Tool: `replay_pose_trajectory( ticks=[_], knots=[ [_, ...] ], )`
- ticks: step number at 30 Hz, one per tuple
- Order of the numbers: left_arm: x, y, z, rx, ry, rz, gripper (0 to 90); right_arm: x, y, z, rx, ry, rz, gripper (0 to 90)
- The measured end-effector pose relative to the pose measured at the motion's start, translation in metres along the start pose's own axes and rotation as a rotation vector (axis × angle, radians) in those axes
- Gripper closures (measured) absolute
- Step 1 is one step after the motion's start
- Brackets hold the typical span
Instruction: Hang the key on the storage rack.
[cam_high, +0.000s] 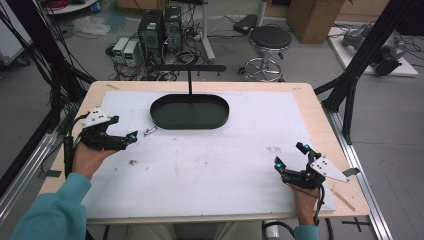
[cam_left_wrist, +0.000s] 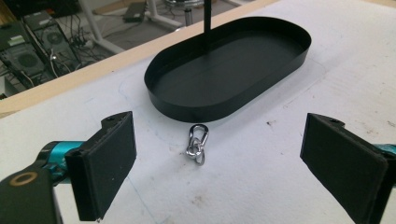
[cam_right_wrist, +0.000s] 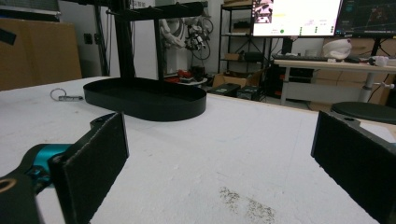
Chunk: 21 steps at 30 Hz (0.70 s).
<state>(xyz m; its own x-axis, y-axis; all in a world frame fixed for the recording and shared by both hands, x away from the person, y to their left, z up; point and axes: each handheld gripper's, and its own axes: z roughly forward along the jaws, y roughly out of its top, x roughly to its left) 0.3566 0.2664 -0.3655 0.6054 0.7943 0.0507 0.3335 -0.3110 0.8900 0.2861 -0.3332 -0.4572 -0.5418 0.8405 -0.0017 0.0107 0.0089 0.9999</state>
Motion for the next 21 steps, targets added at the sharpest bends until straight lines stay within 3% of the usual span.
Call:
replay_pose_trajectory(
  ticks=[12, 21],
  knots=[
    [0.010, 0.019, 0.028, 0.135, -0.004, 0.014, 11.1, 0.000, 0.000, 0.000, 0.001, 0.000, 0.002, 3.2],
    [0.016, 0.023, 0.047, 0.205, -0.004, 0.004, 11.8, 0.000, 0.000, 0.000, 0.000, -0.001, 0.004, 3.3]
  ],
)
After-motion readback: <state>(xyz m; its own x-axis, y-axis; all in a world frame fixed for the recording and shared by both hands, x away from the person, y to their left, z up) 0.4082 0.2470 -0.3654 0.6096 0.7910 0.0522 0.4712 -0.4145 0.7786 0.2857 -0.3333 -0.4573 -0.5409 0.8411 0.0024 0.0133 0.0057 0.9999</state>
